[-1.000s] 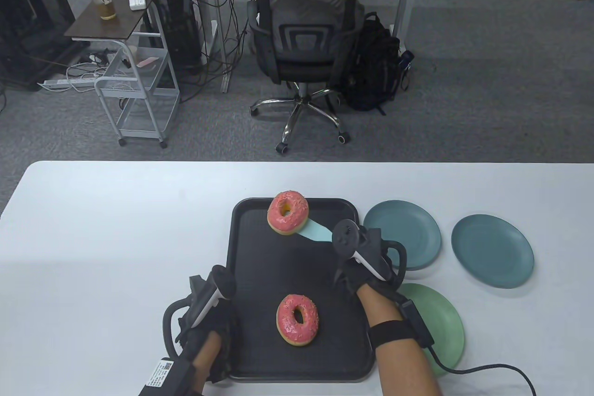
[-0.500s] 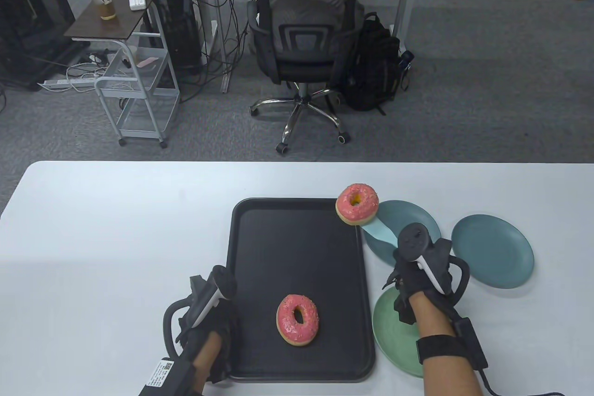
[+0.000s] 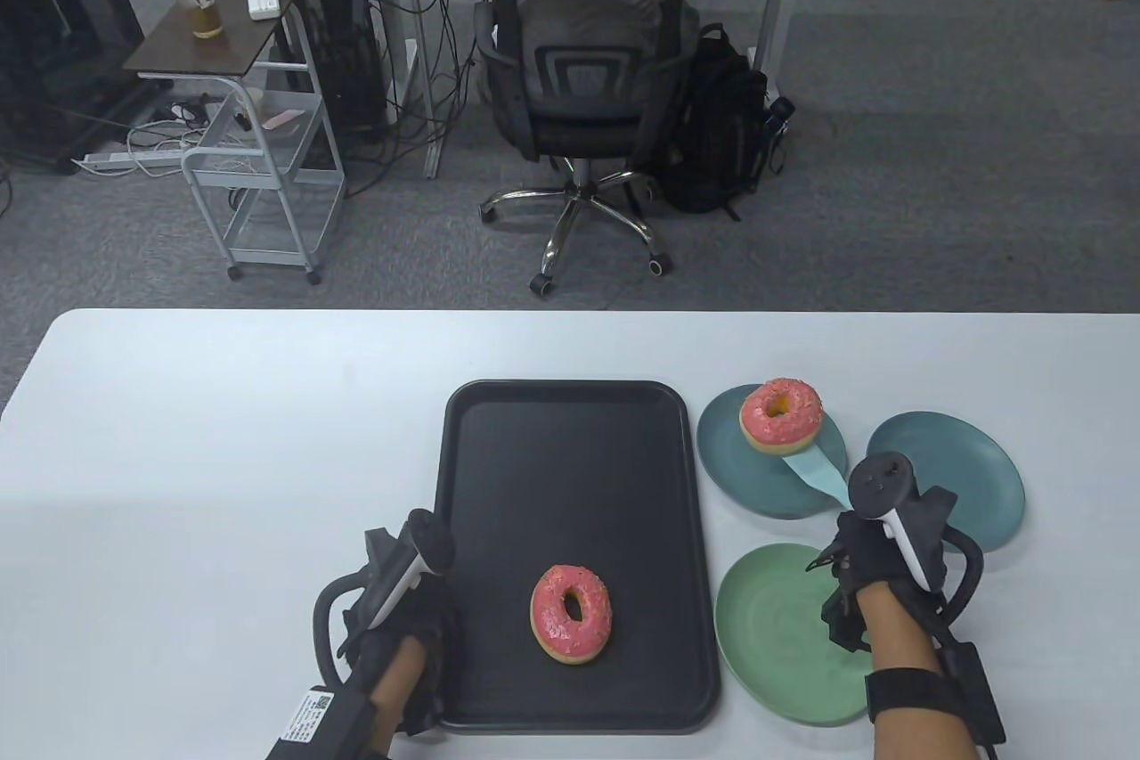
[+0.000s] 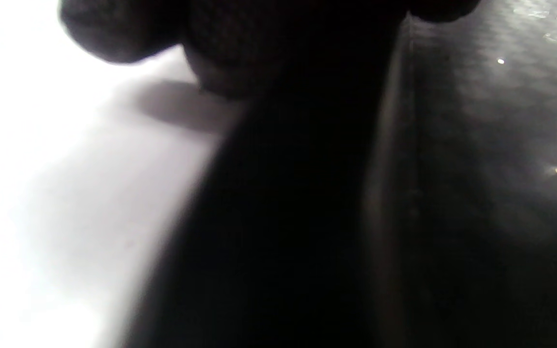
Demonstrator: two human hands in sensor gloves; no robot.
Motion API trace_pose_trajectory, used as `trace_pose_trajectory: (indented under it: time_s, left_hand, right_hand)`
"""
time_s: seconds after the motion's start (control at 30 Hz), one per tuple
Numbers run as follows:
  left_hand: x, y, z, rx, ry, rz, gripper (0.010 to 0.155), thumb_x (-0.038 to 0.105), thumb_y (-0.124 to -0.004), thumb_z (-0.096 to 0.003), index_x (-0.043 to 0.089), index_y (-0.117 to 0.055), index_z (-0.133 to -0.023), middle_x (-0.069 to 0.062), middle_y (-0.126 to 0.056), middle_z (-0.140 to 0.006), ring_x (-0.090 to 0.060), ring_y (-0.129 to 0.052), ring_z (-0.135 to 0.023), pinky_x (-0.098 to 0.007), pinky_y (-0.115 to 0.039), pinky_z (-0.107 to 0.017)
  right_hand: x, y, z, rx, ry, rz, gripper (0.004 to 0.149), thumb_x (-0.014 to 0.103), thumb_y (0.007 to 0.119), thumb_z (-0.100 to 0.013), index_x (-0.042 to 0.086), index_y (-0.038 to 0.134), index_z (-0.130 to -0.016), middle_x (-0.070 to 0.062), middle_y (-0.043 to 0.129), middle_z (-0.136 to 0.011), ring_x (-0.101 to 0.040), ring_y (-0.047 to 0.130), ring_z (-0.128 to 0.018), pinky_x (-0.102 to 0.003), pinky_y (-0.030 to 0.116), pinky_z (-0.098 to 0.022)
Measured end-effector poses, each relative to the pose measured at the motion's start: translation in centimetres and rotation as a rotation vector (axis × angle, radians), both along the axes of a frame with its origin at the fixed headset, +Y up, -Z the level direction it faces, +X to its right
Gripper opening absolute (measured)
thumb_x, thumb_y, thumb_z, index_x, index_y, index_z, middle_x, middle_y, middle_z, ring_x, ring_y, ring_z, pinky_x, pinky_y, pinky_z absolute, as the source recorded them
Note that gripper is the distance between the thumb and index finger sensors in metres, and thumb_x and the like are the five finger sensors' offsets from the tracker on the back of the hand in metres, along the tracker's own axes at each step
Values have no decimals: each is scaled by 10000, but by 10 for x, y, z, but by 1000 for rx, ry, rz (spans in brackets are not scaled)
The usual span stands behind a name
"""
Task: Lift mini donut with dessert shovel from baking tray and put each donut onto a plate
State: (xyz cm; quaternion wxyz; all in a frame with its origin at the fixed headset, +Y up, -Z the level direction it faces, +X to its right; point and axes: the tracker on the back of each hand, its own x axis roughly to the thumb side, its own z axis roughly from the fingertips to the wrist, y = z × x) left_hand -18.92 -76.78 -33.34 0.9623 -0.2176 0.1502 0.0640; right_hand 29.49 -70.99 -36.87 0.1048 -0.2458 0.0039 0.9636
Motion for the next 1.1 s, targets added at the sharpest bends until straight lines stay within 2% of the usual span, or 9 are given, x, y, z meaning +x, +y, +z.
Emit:
trace_pose_trajectory:
  time_s: [0.43, 0.93, 1.1]
  left_hand:
    - [0, 0, 0, -2, 1, 0, 683, 500, -709, -438, 252, -455, -1021, 24, -829, -657, -125, -1000, -378, -366, -879, -337]
    - [0, 1, 0, -4, 0, 0, 684, 502, -709, -438, 252, -453, -1021, 24, -829, -655, -126, -1000, -378, -367, -878, -338]
    - [0, 1, 0, -5, 1, -2, 685, 501, -709, -438, 250, -453, -1021, 24, -829, -654, -126, -1000, -377, -367, -878, -337]
  right_hand:
    - [-18, -9, -9, -31, 40, 91, 578, 234, 873, -413, 46, 723, -939, -237, 809, -849, -392, 909, -604, -534, 827, -485]
    - [-20, 6, -8, 34, -16, 374, 565, 242, 892, -407, 64, 747, -923, -213, 824, -839, -372, 916, -596, -521, 831, -484]
    - [-12, 8, -5, 34, -50, 390, 564, 243, 889, -409, 62, 746, -924, -214, 823, -840, -372, 914, -596, -520, 829, -483]
